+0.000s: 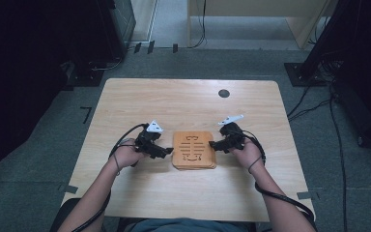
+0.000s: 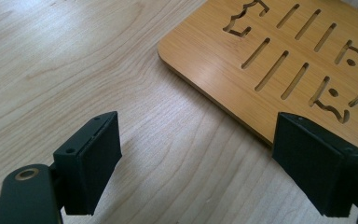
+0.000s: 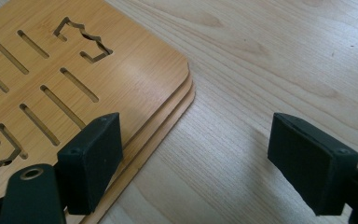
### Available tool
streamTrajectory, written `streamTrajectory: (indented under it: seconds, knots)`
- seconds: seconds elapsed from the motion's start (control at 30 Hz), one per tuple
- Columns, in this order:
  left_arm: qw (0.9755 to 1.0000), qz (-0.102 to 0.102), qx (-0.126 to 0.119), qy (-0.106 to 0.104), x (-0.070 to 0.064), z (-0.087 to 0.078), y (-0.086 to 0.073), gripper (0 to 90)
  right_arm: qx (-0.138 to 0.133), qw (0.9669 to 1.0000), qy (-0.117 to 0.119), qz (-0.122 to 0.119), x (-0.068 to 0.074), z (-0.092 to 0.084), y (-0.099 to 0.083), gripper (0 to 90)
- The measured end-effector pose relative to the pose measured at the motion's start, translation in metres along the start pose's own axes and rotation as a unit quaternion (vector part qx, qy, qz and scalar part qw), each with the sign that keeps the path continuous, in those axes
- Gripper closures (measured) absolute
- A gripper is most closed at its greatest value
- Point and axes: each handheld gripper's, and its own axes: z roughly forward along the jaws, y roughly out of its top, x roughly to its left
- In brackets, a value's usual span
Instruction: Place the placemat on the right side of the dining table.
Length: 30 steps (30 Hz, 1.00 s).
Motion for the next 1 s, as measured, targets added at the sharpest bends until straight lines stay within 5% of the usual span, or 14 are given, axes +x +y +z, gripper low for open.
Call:
streamTrajectory:
  seconds: [0.37,1.0]
  knots:
    - [0.9998,-0.009,-0.005,-0.017,-0.003,-0.003,-0.001,14.7,0.001,1.0000,0.002,-0.003,0.003,0.003,0.004,17.6]
    - [0.9995,-0.026,-0.015,-0.009,-0.002,-0.010,-0.007,14.7,0.008,0.9998,0.010,-0.012,0.010,0.013,0.015,17.2]
